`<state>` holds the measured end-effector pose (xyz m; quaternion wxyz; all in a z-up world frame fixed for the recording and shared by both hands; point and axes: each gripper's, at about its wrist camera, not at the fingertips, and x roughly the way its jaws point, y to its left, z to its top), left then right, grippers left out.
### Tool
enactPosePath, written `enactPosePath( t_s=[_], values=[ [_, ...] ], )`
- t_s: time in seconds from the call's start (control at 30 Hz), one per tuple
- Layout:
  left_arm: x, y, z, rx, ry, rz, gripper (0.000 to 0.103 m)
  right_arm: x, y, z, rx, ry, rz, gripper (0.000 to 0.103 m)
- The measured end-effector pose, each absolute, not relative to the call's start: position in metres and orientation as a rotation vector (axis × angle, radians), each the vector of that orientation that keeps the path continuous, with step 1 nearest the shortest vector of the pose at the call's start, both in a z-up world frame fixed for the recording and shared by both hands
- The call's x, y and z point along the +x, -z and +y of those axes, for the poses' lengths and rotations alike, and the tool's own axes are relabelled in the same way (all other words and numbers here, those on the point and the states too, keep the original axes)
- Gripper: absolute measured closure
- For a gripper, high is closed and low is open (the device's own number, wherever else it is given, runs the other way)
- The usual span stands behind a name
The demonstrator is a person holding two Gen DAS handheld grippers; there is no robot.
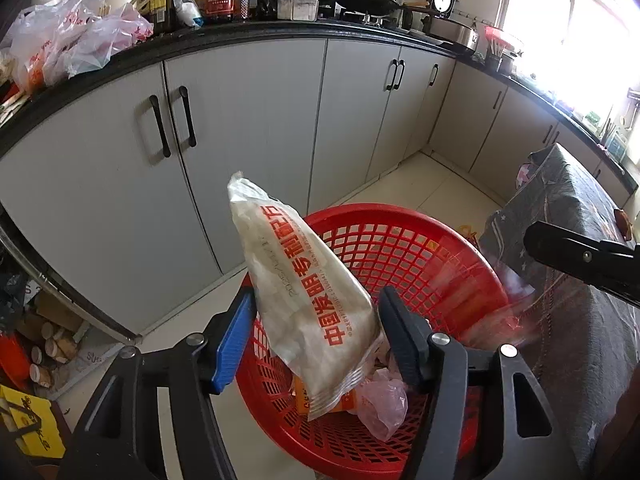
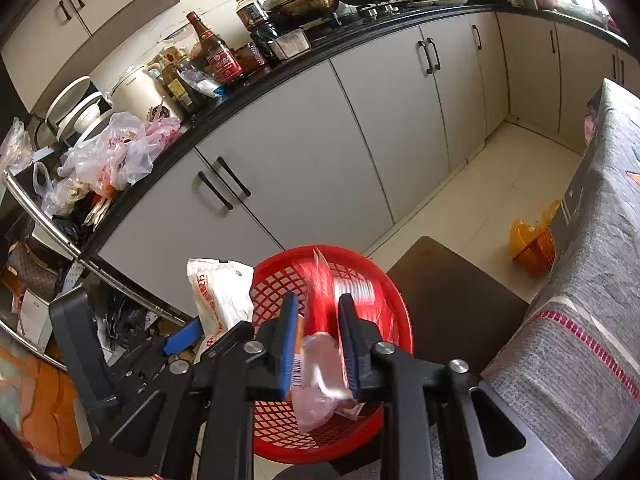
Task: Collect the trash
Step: 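Open both grippers to drop wrapper and bag into the red basket, then move both tools back over the table toward the teal tissue pack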
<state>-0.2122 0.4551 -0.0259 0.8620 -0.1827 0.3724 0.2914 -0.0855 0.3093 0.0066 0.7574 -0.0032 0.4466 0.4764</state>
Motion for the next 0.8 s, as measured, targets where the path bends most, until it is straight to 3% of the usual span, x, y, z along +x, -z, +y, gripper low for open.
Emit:
enactPosePath(
  t_s=[0.23, 0.57, 0.8],
  values=[
    [-0.22, 0.017, 0.451, -0.367, -0.62, 0.776, 0.03, -0.083, -0.007, 0.304, 0.017, -1.019, 0.969, 0.06],
    [-0.243, -0.018, 0.427, -0.285, -0.624, 0.721, 0.023, -0.089, -0.038, 0.28, 0.034, -0.983, 0.896, 0.059],
    [-0.258, -0.044, 0.406, -0.282, -0.625, 0.684, 0.023, -0.104, -0.077, 0.223, 0.025, -0.928, 0.809, 0.047]
  ],
)
